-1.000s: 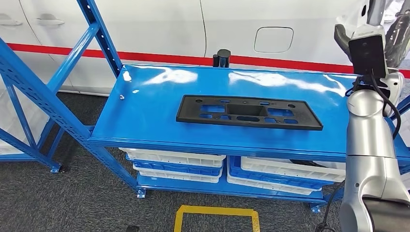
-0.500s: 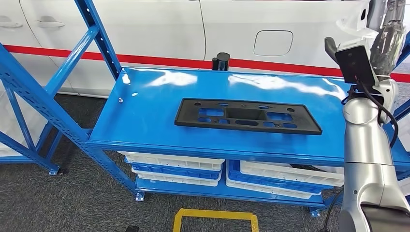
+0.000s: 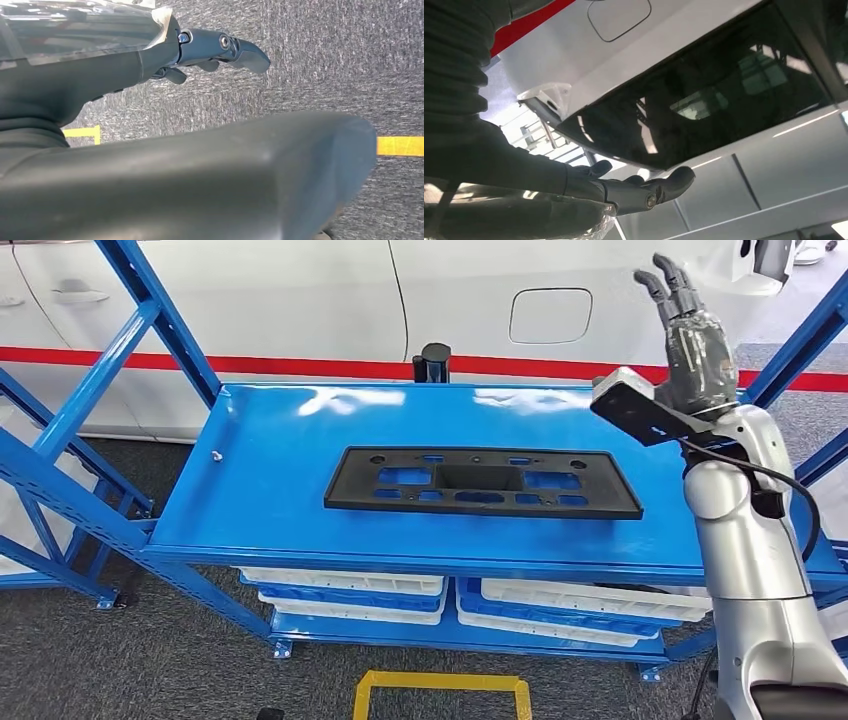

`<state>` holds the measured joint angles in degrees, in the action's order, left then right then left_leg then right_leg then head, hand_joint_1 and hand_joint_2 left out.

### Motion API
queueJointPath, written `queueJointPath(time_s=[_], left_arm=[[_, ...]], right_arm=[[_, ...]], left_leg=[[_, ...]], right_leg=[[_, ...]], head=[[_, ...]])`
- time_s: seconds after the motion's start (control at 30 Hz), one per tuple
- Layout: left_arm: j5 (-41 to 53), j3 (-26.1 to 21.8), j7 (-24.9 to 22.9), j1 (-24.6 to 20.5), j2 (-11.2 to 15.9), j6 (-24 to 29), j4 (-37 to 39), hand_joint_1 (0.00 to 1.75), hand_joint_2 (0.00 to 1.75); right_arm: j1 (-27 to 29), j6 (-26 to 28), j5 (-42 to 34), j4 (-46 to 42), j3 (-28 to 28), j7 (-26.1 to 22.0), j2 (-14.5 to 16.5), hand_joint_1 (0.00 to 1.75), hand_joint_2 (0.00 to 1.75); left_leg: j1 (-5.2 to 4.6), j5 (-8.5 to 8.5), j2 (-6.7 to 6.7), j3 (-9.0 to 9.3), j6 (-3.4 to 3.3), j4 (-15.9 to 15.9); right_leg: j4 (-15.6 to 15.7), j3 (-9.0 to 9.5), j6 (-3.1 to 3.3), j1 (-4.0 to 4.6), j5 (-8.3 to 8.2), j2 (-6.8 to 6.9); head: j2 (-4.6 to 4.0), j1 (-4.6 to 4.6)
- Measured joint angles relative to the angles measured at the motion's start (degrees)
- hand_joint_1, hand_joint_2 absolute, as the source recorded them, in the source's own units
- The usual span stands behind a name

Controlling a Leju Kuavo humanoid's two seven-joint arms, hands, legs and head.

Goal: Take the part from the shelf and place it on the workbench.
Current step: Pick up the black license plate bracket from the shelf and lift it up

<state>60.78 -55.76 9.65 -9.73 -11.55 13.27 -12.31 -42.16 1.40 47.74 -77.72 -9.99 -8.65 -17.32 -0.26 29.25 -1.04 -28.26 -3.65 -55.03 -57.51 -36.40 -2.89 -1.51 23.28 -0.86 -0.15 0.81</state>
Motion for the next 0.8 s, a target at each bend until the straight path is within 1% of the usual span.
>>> queueJointPath(time_s=[0.03,0.13,0.17,0.2,0.3,0.43,0.67,0.8], left_arm=[[-0.1,-0.1,0.1,0.1,0.0,0.0,0.0,0.00,0.00],[-0.6,-0.4,0.3,0.3,0.0,0.0,0.0,0.00,0.00],[-0.8,-0.6,0.4,0.5,0.0,0.1,0.0,0.00,0.00],[-1.0,-0.7,0.5,0.6,0.0,0.2,0.0,0.00,0.00],[-1.3,-1.0,0.8,1.0,0.0,0.4,0.0,0.00,0.00],[-1.3,-1.1,0.9,1.2,-0.1,0.4,0.0,0.00,0.00],[-1.4,-1.3,1.1,1.3,-0.1,0.3,0.0,0.00,0.00],[-1.6,-1.5,1.2,1.3,-0.1,0.4,0.0,0.00,0.00]], right_arm=[[-0.1,-0.1,-0.1,0.0,-1.9,0.3,-0.4,0.00,1.75],[-0.6,-0.4,-0.6,0.4,-6.6,0.6,-1.2,0.00,1.75],[-0.7,-0.5,-0.8,0.5,-7.7,0.7,-1.4,0.00,1.75],[-0.7,-0.5,-1.0,0.7,-8.8,0.7,-1.6,0.00,1.75],[-0.8,-0.6,-1.8,0.9,-11.3,0.6,-2.0,0.00,1.75],[-0.8,-1.2,-3.4,0.8,-13.2,0.6,-2.7,0.00,1.75],[-1.8,-4.3,-6.3,0.1,-16.0,1.1,-4.4,0.00,1.75],[-3.9,-6.7,-8.5,-0.2,-17.9,1.7,-5.5,0.00,1.75]], left_leg=[[0.03,0.10,0.02,0.07,0.25,0.1],[0.15,0.08,-0.01,0.13,1.76,0.2],[0.18,0.05,-0.03,0.15,2.15,0.2],[0.18,0.05,-0.04,0.19,2.34,0.2],[0.00,0.04,-0.05,0.31,2.35,0.1],[-0.23,0.05,-0.07,0.42,2.32,0.1],[-0.30,0.09,-0.09,0.46,2.25,0.0],[-0.36,0.17,-0.09,0.46,2.14,0.0]], right_leg=[[0.0,0.02,0.03,0.07,0.01,0.02],[0.0,0.15,0.07,0.19,0.01,0.12],[0.0,0.21,0.11,0.20,-0.02,0.14],[0.0,0.28,0.16,0.19,-0.05,0.16],[0.1,0.47,0.25,0.06,-0.11,0.17],[0.2,0.69,0.23,-0.16,-0.12,0.20],[0.5,0.83,0.19,-0.24,-0.15,0.20],[0.5,0.84,0.18,-0.29,-0.14,0.20]], head=[[0.00,-0.01],[0.00,-0.03],[0.00,-0.04],[0.00,-0.05],[0.00,-0.04],[0.00,-0.05],[0.00,-0.05],[0.00,-0.04]])
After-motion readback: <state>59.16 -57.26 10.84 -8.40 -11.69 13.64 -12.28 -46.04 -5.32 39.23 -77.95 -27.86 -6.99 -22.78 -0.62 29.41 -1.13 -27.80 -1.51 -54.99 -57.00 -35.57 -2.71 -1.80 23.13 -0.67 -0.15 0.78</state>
